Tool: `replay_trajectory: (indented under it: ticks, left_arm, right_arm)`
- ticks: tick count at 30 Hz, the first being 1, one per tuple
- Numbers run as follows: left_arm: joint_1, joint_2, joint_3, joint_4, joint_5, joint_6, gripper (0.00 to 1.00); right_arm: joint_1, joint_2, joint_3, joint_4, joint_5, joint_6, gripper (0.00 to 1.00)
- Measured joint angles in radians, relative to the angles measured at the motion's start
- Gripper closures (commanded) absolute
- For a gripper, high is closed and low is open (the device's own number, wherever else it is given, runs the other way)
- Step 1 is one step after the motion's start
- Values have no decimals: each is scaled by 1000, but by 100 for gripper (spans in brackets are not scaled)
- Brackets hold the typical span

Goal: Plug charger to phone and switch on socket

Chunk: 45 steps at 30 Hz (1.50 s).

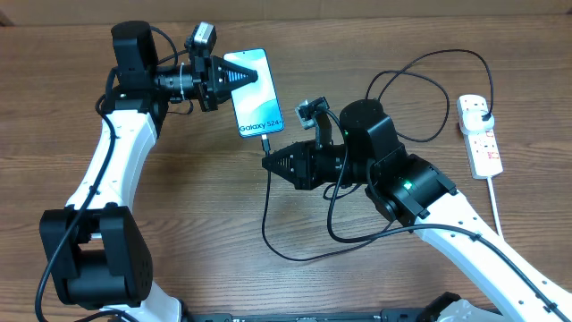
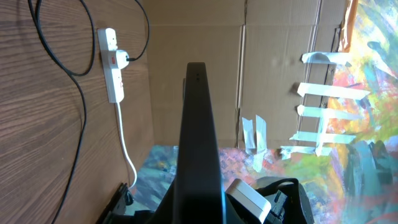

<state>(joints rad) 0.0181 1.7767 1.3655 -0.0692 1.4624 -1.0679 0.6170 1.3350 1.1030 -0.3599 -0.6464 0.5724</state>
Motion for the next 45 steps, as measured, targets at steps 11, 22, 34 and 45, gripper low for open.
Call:
replay_trajectory:
  ticks: [11, 22, 34, 45]
  left_arm:
    - [-5, 0, 0, -1, 1, 2, 96]
    - [-12, 0, 0, -5, 8, 25, 96]
    - [-12, 0, 0, -5, 31, 58, 96]
    - [-16, 0, 0, -5, 47, 85, 96]
  right_arm:
    - [0, 0, 0, 0, 0, 0, 96]
    - [0, 0, 0, 0, 0, 0, 96]
    - [1, 0, 0, 0, -1, 0, 96]
    - [6, 0, 0, 0, -1, 1, 96]
